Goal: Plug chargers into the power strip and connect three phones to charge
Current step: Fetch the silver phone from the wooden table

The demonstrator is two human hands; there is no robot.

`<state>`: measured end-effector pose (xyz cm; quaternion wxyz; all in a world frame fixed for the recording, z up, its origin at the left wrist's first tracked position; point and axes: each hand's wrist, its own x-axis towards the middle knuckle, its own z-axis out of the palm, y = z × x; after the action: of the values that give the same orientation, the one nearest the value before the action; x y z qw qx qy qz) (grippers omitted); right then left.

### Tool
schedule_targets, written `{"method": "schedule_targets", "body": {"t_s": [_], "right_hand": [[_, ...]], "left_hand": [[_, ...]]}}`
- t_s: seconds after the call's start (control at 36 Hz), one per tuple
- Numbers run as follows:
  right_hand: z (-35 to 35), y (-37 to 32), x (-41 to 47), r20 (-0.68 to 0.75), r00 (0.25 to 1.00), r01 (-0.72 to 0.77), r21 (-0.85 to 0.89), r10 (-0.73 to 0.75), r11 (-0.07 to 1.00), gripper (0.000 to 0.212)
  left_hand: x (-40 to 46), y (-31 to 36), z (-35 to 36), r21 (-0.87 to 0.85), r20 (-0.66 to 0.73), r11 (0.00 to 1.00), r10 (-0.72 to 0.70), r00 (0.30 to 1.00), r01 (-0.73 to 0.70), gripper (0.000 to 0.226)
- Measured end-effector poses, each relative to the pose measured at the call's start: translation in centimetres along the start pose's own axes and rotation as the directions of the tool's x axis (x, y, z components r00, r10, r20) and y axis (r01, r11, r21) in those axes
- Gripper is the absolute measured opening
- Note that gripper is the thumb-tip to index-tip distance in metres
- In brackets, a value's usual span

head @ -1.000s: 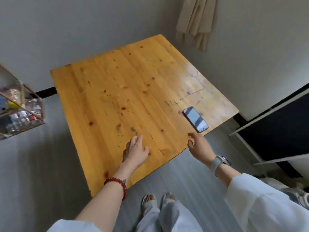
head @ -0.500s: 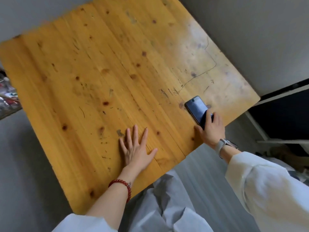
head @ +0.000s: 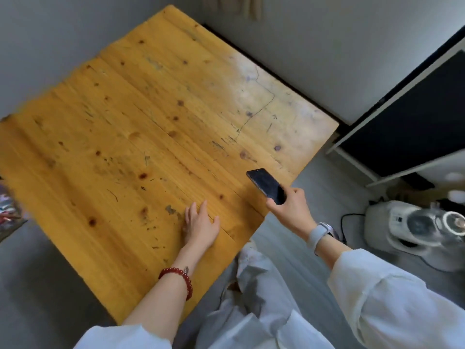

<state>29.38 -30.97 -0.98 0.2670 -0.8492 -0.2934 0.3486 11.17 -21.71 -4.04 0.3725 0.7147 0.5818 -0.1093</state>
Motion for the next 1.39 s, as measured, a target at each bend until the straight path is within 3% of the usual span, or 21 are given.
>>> {"method": "schedule_targets", "body": {"t_s": [0.06,0.17,0.25,0.33,0.44,0.58,0.69,0.81,0.89,1.0,1.14,1.25,1.33,1.39], "right_hand": [[-0.7,0.6,-3.5,-0.007,1.0,-0.021,0.087,0.022,0.996,0.009],[-2.8,3.1,-10.1,-0.071,0.982,-0.143,0.334,0.176,0.932,0.027],[-5.2,5.8,-14.9,-0.008,0.939,-0.243,0.695,0.344,0.677,0.014],[-7.8,9.8,-19.7,0.026,0.898,-0.25,0.851,0.439,0.462,0.015],[-11.0,15.9,-26.9,0.03,0.845,-0.167,0.963,0.534,0.211,0.022],[-14.7,24.9,-37.9,-0.018,0.819,-0.033,0.996,0.573,0.079,0.034],[-16.7,33.1,-48.0,-0.07,0.787,0.091,0.996,0.613,-0.003,0.036],[-18.3,40.5,-58.6,-0.187,0.665,0.221,0.974,0.723,0.048,0.017],[-18.9,45.1,-65.5,-0.217,0.561,0.325,0.945,0.799,0.028,0.008],[-19.4,50.4,-72.7,-0.223,0.339,0.439,0.897,0.914,0.056,0.009],[-19.8,57.0,-79.5,-0.179,0.066,0.574,0.811,0.982,0.109,0.011],[-21.2,62.5,-84.5,-0.238,-0.072,0.439,0.864,0.969,0.245,0.009],[-23.2,67.4,-88.6,-0.297,-0.111,0.289,0.903,0.948,0.317,0.011],[-24.7,70.6,-91.2,-0.301,-0.097,0.202,0.927,0.949,0.315,0.011]], "left_hand": [[-1.9,0.9,0.1,-0.046,-0.036,0.994,0.094,0.995,-0.095,0.054],[-6.2,4.2,1.9,-0.104,-0.003,0.945,0.31,0.951,-0.309,0.048],[-9.1,8.1,4.7,-0.223,0.106,0.894,0.418,0.902,-0.389,0.04],[-13.0,12.5,8.3,-0.391,0.301,0.868,0.434,0.849,-0.305,0.036],[-19.7,17.5,14.5,-0.469,0.546,0.854,0.48,0.687,-0.224,0.045],[-29.7,21.7,24.5,-0.449,0.757,0.855,0.519,0.398,-0.261,0.044],[-39.8,24.0,34.3,-0.432,0.776,0.852,0.519,0.359,-0.296,0.01],[-50.9,24.8,42.9,-0.395,0.821,0.857,0.491,0.291,-0.332,0.019],[-58.1,24.6,48.1,-0.353,0.868,0.872,0.441,0.23,-0.339,0.017],[-65.3,24.9,54.2,-0.264,0.924,0.869,0.352,0.146,-0.419,0.014],[-71.7,26.1,60.7,-0.094,0.996,0.759,0.067,-0.066,-0.645,0.025],[-77.2,27.8,66.4,-0.041,0.969,0.583,-0.175,-0.174,-0.811,0.045],[-82.6,29.3,72.0,-0.096,0.97,0.493,-0.15,-0.192,-0.865,0.041],[-86.5,30.2,75.9,-0.16,0.959,0.447,-0.14,-0.245,-0.88,0.045]]}}
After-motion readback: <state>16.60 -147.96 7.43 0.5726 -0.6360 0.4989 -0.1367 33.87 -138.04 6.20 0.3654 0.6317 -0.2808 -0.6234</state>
